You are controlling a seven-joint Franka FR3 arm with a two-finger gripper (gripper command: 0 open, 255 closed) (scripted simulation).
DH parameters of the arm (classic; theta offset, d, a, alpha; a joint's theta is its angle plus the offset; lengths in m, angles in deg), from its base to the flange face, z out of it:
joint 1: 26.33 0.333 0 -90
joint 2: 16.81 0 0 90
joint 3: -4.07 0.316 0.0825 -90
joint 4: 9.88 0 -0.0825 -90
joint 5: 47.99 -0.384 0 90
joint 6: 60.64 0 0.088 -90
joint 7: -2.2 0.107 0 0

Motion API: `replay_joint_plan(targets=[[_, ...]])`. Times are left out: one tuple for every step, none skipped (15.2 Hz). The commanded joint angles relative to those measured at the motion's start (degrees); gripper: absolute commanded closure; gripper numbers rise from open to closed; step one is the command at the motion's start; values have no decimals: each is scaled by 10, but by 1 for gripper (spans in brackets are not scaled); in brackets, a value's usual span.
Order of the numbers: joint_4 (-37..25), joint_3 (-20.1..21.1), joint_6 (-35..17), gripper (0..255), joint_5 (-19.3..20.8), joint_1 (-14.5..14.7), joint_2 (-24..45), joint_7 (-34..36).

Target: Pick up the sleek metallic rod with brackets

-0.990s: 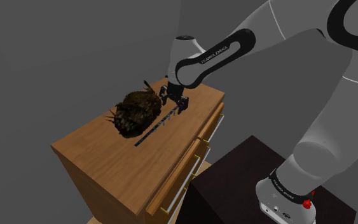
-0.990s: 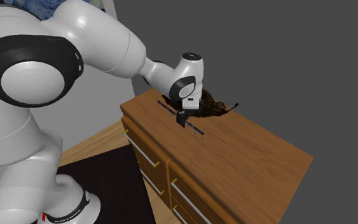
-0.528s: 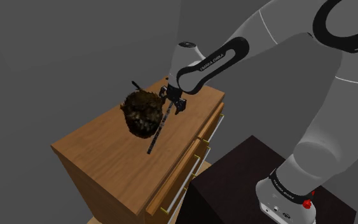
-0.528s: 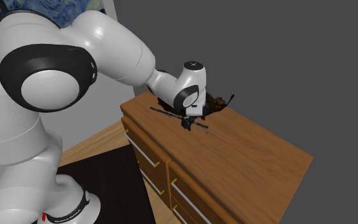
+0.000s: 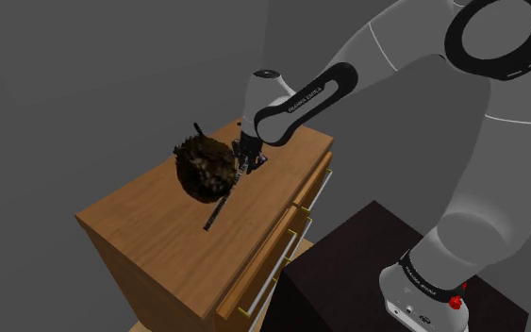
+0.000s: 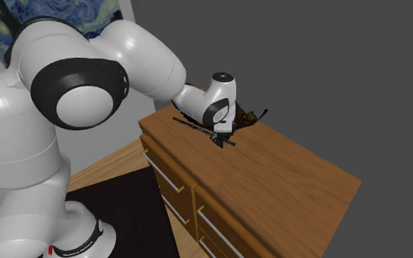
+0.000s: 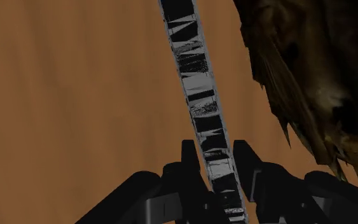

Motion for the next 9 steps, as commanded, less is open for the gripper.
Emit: replay_joint_plan(targets=[[7,7,15,255,4,14,20,7],[33,19,23,255,-24,-10,-18,-26],[32,21,29,255,-28,-12,-24,-29],[32,24,36,255,-33,-14,-31,-32],[31,26,42,255,-37,-16,-37,-35],[30,28,49,255,-42,-17,-43,-38],[29,30,55,255,-47,-19,-49,-41],[28,32,62,255,-51,-20,-55,-44],[27,34,68,255,-55,-22,-61,-47]])
